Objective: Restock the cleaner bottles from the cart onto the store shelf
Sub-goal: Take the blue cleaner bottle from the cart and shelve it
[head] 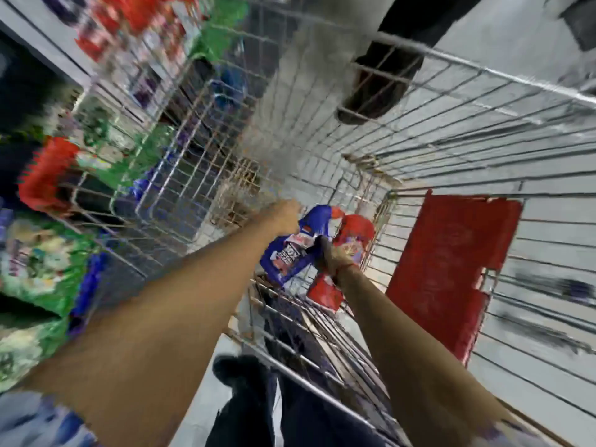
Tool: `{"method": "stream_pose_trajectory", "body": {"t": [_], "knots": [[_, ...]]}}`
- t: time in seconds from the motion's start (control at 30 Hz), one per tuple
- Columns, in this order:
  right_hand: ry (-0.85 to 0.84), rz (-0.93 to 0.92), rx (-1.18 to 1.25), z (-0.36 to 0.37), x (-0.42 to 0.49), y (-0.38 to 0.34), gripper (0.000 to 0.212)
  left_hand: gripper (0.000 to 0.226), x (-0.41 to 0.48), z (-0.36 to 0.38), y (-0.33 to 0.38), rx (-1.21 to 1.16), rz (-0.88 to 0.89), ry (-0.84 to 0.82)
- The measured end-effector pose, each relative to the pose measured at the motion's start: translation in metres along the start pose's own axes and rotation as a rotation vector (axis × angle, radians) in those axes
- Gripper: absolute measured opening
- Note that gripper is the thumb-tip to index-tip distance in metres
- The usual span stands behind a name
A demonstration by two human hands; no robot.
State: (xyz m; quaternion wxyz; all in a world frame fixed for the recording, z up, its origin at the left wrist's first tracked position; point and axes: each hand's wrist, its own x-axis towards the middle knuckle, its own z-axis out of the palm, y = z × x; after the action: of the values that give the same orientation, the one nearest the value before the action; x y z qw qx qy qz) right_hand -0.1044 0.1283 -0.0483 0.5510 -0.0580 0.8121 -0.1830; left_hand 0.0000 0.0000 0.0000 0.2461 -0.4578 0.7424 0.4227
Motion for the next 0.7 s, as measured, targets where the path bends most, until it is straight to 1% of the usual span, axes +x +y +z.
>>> {"method": "stream_pose_trajectory", "body": {"t": [0.03,0.07,0.1,0.13,0.2,0.23,0.27,0.33,0.37,0.43,0.47,0.53,0.63,0.7], "knots": [[-0.026,-0.013,0.004,0.001,0.005,0.003,0.035,0.047,0.004,0.005,-0.001,-0.005,-0.019,-0.004],[-0.049,0.042,0.03,0.002,0.004,0.005,0.03,0.049,0.007,0.009,-0.004,-0.023,-0.03,-0.009],[-0.078,0.094,0.063,0.002,0.0,0.007,0.021,0.054,0.008,0.017,-0.007,-0.018,-0.05,-0.038],[-0.114,0.114,0.091,0.003,-0.004,0.007,0.02,0.063,0.009,0.025,-0.013,0.001,-0.084,-0.081],[-0.099,0.048,0.204,0.009,-0.007,-0.002,0.028,0.082,0.008,0.033,-0.019,0.001,-0.145,-0.154],[-0.098,0.038,0.256,0.011,-0.011,-0.013,0.029,0.087,0.011,0.036,-0.024,-0.032,-0.173,-0.167],[-0.117,0.047,0.304,0.013,-0.011,-0.022,0.029,0.091,0.009,0.032,-0.025,-0.062,-0.202,-0.185],[-0.107,0.025,0.37,0.014,-0.013,-0.03,0.039,0.097,0.013,0.024,-0.031,-0.151,-0.226,-0.248],[-0.096,0.016,0.378,0.014,-0.015,-0.034,0.04,0.102,0.011,0.018,-0.032,-0.21,-0.226,-0.274],[-0.082,-0.022,0.415,0.012,-0.022,-0.043,0.038,0.111,0.009,0.009,-0.039,-0.335,-0.222,-0.28],[-0.082,-0.043,0.425,0.01,-0.028,-0.052,0.038,0.106,0.001,0.002,-0.035,-0.422,-0.213,-0.248],[-0.088,-0.085,0.458,0.003,-0.038,-0.069,0.035,0.086,-0.021,-0.014,-0.024,-0.631,-0.193,-0.163],[-0.164,-0.211,0.489,-0.01,-0.067,-0.094,0.027,0.065,-0.057,-0.039,-0.008,-0.741,-0.141,-0.008],[-0.22,-0.297,0.52,-0.016,-0.091,-0.112,0.025,0.054,-0.083,-0.057,-0.001,-0.794,-0.101,0.052]]}}
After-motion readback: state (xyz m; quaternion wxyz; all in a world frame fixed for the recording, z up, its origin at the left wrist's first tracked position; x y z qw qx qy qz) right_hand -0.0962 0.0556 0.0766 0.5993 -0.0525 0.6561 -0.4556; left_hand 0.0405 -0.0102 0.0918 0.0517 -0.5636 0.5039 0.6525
